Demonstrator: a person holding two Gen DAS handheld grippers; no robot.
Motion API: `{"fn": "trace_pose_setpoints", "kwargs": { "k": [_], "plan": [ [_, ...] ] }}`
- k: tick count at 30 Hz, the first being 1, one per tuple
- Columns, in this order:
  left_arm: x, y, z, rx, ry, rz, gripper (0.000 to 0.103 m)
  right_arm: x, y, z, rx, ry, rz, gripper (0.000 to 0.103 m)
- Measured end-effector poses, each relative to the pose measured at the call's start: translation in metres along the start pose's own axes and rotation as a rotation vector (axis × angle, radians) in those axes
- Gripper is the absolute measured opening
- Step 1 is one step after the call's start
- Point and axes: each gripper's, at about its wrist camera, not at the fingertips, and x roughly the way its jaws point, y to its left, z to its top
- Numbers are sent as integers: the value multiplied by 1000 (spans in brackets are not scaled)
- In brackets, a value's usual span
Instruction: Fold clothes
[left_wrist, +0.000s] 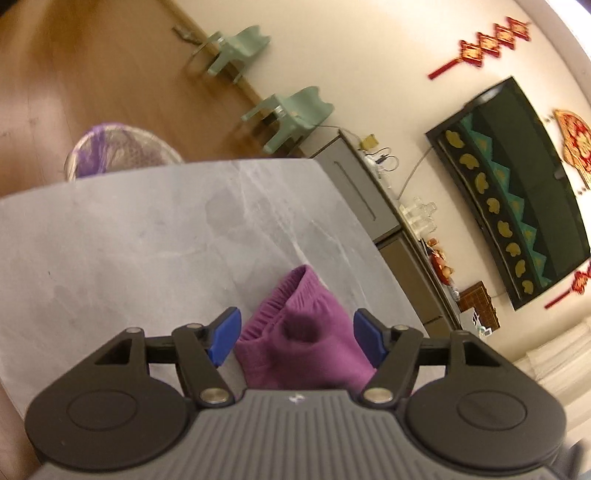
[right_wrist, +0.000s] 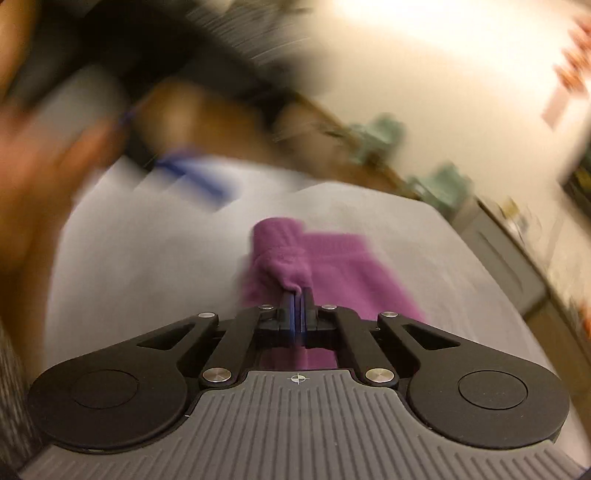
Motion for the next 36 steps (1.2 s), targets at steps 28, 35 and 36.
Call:
{"fn": "trace_pose_setpoints", "kwargs": {
  "k": [28, 35, 36],
  "plan": [
    [46, 23, -8, -22, 93, -24, 75, 38, 19, -14, 110, 83, -54, 46],
    [63, 16, -21, 47, 94, -46, 28, 31, -41, -40, 604, 94, 166, 55],
    [62, 16, -22, 58, 85, -41, 19, 26, -45, -42, 623, 92, 177, 56]
  ]
}}
